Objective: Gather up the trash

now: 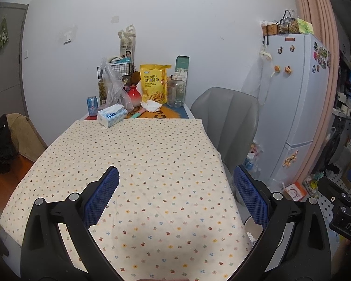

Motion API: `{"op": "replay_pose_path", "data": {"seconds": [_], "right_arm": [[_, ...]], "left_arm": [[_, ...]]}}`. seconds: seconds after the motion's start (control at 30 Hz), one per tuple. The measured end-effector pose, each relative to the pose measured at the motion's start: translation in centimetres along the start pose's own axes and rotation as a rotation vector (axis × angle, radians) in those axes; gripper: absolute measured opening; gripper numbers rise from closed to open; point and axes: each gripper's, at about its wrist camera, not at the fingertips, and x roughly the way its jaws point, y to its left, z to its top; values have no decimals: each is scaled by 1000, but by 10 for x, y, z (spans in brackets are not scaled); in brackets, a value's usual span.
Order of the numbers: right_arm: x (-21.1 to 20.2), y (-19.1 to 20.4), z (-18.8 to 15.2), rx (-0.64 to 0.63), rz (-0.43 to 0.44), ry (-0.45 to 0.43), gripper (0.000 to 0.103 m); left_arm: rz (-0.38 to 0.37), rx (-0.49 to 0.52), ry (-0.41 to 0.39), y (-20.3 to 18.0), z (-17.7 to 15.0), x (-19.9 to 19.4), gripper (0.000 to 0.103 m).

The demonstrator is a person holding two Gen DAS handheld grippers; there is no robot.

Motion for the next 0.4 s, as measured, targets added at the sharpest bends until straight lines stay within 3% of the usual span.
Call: {"op": "replay_pose_path", "data": {"seconds": [0.4], "right_arm": [[4, 1, 0, -5, 0, 7, 95]], "left_arm": [[-11, -3, 23, 2, -1, 3, 97]]}}
